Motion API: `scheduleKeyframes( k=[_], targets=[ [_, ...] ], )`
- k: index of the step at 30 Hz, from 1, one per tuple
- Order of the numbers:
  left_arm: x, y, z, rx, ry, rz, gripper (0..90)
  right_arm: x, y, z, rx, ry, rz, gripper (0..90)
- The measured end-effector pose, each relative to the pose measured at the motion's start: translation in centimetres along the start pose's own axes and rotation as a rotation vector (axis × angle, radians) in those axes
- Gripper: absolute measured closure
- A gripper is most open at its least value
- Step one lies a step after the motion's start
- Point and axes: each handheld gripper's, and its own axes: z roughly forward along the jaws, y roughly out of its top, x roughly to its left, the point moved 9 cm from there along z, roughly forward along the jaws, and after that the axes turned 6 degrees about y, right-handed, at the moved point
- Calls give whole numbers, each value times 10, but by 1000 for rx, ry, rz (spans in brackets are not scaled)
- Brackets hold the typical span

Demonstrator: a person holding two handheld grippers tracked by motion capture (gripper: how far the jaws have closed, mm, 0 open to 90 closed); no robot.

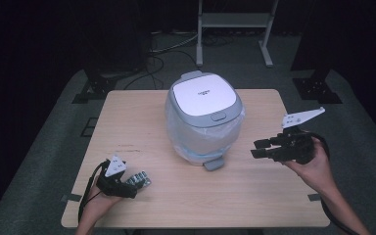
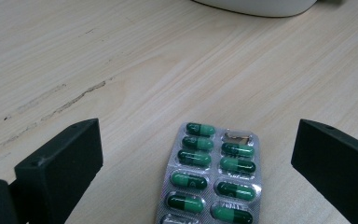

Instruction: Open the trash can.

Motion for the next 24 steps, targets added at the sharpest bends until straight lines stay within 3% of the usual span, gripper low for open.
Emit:
scheduleKeyframes(
  k=[10,24],
  targets=[
    [0,-1,0,7,-4,-4,9,16,39,-4,16,37,-49,716],
    [0,-3,1,16,-7,0,9,22,78,2,25,59,-89,845]
  ],
)
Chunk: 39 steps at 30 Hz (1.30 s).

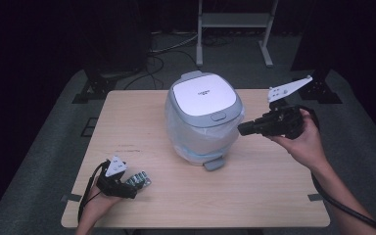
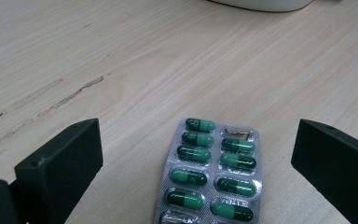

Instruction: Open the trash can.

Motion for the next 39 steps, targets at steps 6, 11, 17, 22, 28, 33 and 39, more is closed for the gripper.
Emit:
scheduleKeyframes(
  k=[6,11,17,22,28,33,39],
  targets=[
    [1,0,0,1,-1,0,9,-3,13,7,9,1,-4,864],
    [1,-1,0,1,-2,-2,9,-4,23,15,8,4,-13,870],
    [1,-1,0,2,-4,-2,9,-8,34,21,20,-7,-17,871],
    [0,0,-1,-1,-5,-4,9,-14,39,27,25,-14,-14,871],
    [0,0,-1,-3,-7,-8,9,-21,42,33,30,-15,-6,871],
    [0,-1,0,1,-8,-10,9,-23,45,38,31,-13,-5,871],
    [0,-2,0,2,-9,-10,9,-25,48,43,36,-24,-11,871]
  ],
)
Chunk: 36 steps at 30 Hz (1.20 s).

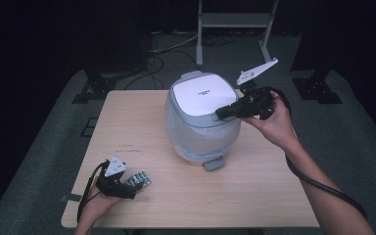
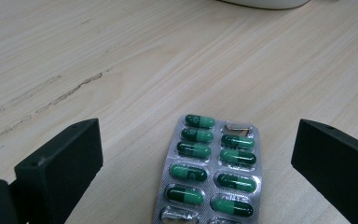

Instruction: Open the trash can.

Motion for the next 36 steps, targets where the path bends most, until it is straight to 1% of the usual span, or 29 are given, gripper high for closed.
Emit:
scheduleKeyframes(
  k=[5,9,14,20,23,24,25,27,30,36],
  targets=[
    [-1,1,0,-2,-4,-2,9,-1,0,2,1,-9,-3,871],
    [-2,0,1,4,-7,6,9,-2,0,1,-4,-10,-4,872],
    [-1,-1,1,4,-6,2,9,-3,-1,1,-13,-20,-8,897],
    [-1,-1,1,5,-6,-2,9,-2,-3,2,-7,-22,-15,899],
    [-1,-2,2,13,-6,9,9,-1,-4,2,-1,-26,-19,899],
    [-2,-2,2,12,-7,9,9,-1,-4,1,-7,-31,-23,898],
    [-2,-1,2,11,-8,9,9,-1,-5,1,7,-35,-24,891],
    [-2,-1,2,11,-10,8,9,0,-5,1,4,-28,-25,855],
    [-2,-3,3,14,-12,7,9,2,-6,-1,3,-28,-28,830],
    [-2,-3,2,18,-15,13,9,3,-12,-13,-18,-21,-19,789]
  ],
)
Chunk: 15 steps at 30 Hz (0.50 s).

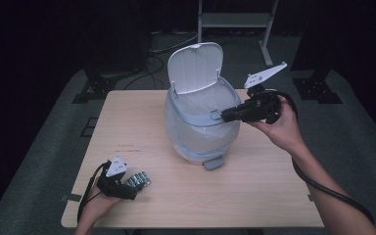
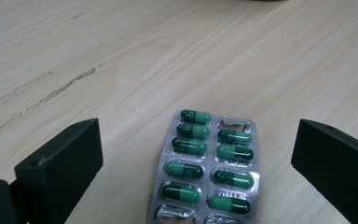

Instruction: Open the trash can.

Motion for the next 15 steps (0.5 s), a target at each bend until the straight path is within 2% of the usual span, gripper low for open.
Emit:
scheduleKeyframes(
  k=[5,8,15],
  targets=[
    [-1,1,0,-1,-3,5,9,1,-9,-11,-24,0,11,763],
    [-1,1,0,0,0,10,9,-1,-21,-19,-36,-5,26,740],
    [-3,0,1,3,-6,13,9,-6,-39,-28,-47,-8,52,711]
  ],
)
